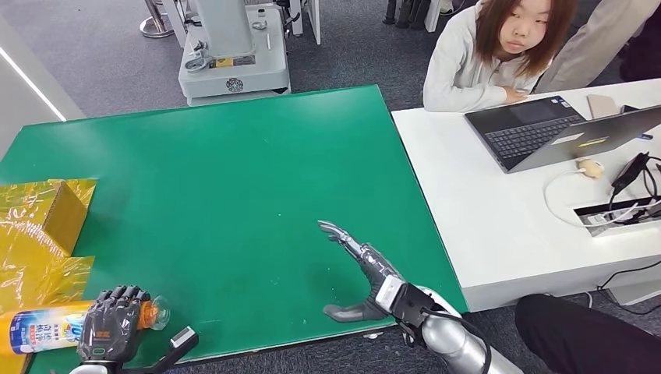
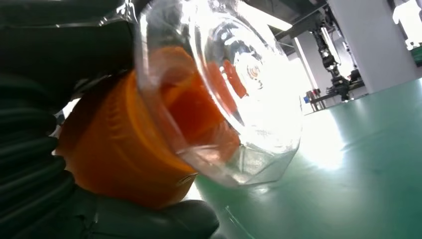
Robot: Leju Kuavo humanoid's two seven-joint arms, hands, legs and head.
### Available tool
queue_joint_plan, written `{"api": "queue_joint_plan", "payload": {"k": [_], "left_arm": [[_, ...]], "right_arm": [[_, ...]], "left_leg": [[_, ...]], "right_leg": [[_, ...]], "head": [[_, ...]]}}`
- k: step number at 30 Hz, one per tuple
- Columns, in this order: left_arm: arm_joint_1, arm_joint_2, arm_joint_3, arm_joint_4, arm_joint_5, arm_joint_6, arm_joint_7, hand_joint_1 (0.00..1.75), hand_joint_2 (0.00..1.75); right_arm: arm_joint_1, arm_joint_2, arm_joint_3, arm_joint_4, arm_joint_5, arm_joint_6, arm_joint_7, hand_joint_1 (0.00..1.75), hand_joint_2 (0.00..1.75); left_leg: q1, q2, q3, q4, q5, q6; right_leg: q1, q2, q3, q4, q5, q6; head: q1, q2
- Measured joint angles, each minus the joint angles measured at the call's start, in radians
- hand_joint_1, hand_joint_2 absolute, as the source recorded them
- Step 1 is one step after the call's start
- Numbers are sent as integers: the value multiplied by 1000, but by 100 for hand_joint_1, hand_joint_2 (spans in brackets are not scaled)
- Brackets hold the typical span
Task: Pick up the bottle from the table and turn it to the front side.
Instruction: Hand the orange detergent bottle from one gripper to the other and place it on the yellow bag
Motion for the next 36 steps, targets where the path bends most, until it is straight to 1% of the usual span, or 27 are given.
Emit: {"api": "queue_joint_plan", "payload": {"k": [3,6,14,20,22,23,25,26,27,28,30,31,32,33,34,35,36], "left_arm": [[-14,2,-31,-10,-1,1,21,0,175],[-41,13,-87,-27,-2,2,36,0,175],[-99,33,-197,-35,-3,2,42,0,175],[-108,34,-211,-36,-3,2,29,0,175],[-105,34,-207,-42,3,2,4,0,175],[-100,34,-199,-50,9,2,-26,0,175],[-74,28,-160,-82,37,2,-132,0,175],[-49,16,-125,-105,71,2,-210,0,175],[-15,-8,-73,-133,133,2,-323,0,175],[22,-46,-5,-157,222,2,-469,0,175],[84,-151,177,-183,460,3,-838,0,175],[102,-203,269,-186,584,3,-1013,0,175],[117,-249,355,-191,707,2,-1157,0,175],[130,-288,424,-201,824,1,-1253,0,175],[146,-320,471,-217,927,-3,-1297,0,175],[162,-349,498,-237,1014,-7,-1290,0,175],[178,-372,502,-258,1076,-11,-1247,0,175]], "right_arm": [[-14,0,15,13,-1,-2,0,0,175],[-21,0,29,22,-2,-9,0,0,175],[-27,0,44,33,-9,-19,4,0,175],[-26,1,52,35,-13,-38,20,0,175],[-24,1,53,35,-12,-41,22,0,175],[-22,1,53,35,-11,-45,23,0,175],[-15,2,52,35,-2,-50,26,0,175],[-9,4,51,34,3,-53,26,0,175],[1,5,48,33,9,-54,27,0,175],[11,7,45,31,14,-56,27,0,175],[26,11,38,29,19,-59,27,0,175],[28,14,35,29,17,-61,25,0,175],[28,17,32,29,10,-63,19,0,175],[28,21,28,29,-1,-65,11,0,175],[28,24,24,30,-16,-66,-1,0,175],[28,26,21,30,-33,-67,-13,0,175],[27,26,17,31,-47,-67,-23,0,175]], "left_leg": [[0,-1,0,0,0,0],[0,-1,0,0,0,0],[0,-1,1,0,0,0],[0,-1,2,0,0,0],[0,-1,2,0,0,0],[0,-1,2,0,0,0],[-1,-1,2,0,0,0],[-1,-1,2,0,0,0],[-2,0,2,0,0,0],[-3,0,2,0,0,0],[-3,-1,0,0,0,1],[-3,0,-1,0,0,1],[-3,1,-1,1,-1,2],[-3,3,0,1,-2,2],[-4,5,2,0,-3,2],[-5,6,2,1,-3,2],[-5,5,3,1,-3,3]], "right_leg": [[0,-1,0,0,0,0],[0,-1,1,0,0,0],[0,-1,2,0,0,0],[0,-1,2,0,0,0],[0,-1,2,0,0,0],[0,-1,2,0,0,0],[0,-1,2,0,0,0],[-1,-1,2,-1,0,0],[-1,0,1,-1,0,0],[-2,0,1,-1,0,0],[-2,-1,0,-2,0,1],[-2,-1,0,-2,0,1],[-2,1,0,-2,0,1],[-3,3,1,-2,1,1],[-3,4,1,-2,1,1],[-4,5,1,-2,1,2],[-4,5,1,-2,1,2]], "head": [[0,0],[0,0],[0,0],[0,0],[0,0],[0,0],[0,0],[0,0],[-1,0],[-1,0],[1,0],[2,0],[2,0],[2,0],[2,0],[1,0],[1,0]]}}
